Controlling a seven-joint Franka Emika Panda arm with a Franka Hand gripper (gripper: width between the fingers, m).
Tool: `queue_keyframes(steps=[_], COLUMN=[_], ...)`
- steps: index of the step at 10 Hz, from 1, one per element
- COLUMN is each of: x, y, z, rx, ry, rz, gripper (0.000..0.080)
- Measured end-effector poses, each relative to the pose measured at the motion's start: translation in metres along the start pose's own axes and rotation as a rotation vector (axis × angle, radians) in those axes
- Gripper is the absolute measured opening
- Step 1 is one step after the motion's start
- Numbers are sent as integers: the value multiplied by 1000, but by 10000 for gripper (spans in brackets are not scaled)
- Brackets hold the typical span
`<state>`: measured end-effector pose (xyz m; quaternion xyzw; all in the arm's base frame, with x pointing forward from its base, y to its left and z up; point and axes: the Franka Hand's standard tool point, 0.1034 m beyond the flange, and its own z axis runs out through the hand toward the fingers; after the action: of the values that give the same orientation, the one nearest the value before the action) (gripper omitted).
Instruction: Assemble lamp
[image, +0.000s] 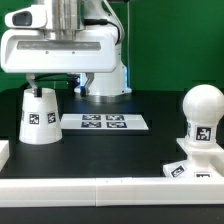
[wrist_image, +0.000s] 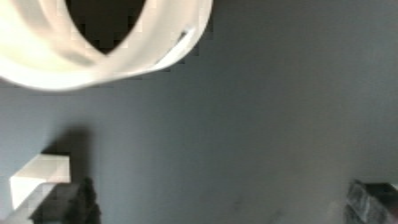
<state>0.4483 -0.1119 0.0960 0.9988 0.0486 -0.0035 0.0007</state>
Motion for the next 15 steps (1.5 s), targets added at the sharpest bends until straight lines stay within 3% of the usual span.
queue_keyframes(steps=[5, 8, 15], x=[-41, -43, -63], y=[-7, -8, 0], z=[-6, -10, 15], rx=[23, 25, 26], ry=[-14, -7, -12], rz=[9, 10, -33], gripper=[699, 699, 699])
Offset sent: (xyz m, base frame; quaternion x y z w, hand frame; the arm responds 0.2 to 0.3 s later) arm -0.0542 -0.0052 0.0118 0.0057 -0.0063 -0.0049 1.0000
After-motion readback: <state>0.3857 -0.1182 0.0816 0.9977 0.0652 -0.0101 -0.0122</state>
